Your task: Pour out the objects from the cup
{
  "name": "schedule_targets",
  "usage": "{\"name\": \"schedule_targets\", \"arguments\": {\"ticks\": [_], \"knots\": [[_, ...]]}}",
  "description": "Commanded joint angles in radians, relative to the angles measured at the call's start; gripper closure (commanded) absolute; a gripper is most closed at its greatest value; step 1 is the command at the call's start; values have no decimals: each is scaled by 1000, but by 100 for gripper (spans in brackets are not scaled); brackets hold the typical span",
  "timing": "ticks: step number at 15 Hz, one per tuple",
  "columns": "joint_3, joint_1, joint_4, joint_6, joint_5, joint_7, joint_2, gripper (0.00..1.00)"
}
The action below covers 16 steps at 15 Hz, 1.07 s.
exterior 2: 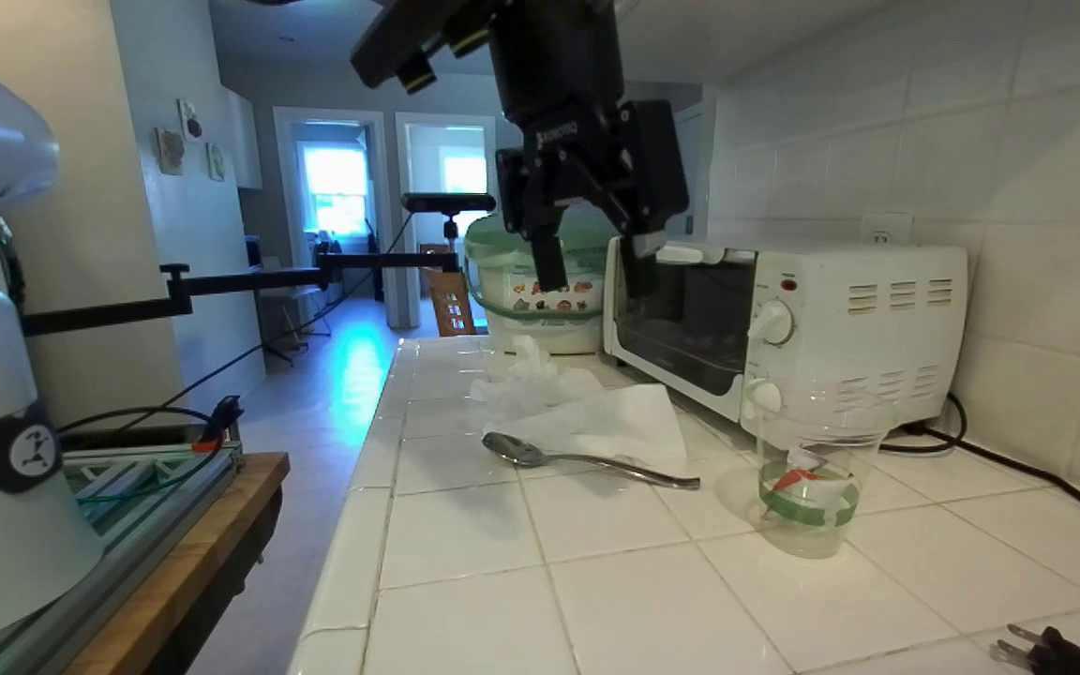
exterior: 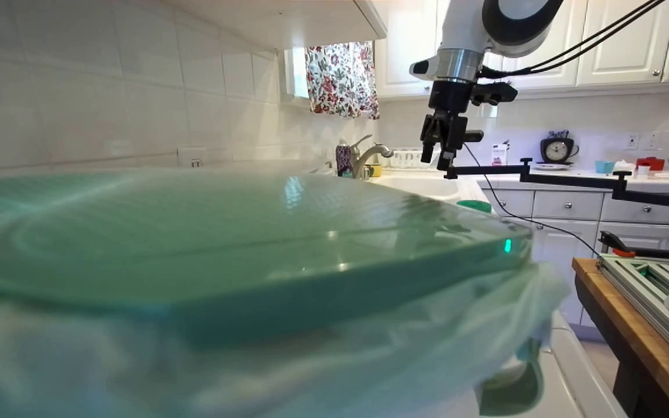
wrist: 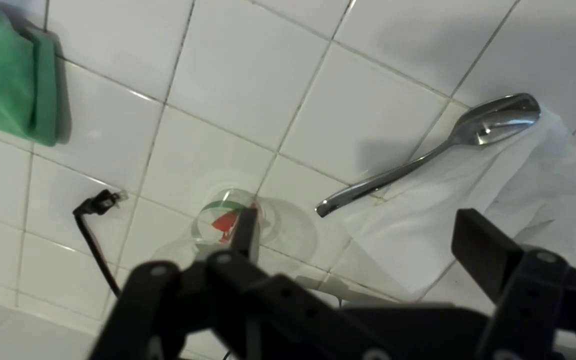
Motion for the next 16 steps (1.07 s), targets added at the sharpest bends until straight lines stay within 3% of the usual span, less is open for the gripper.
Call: {"name": "schedule_targets", "arguments": {"ticks": [1,7,15,16], "knots": [[-14,19,23,80,36,-130,74,0],[-7,15,66,208,109,-310,196,0],[46,-10,136,283,344,-647,312,0],[22,17,143,287,373,-685,324,0]]}}
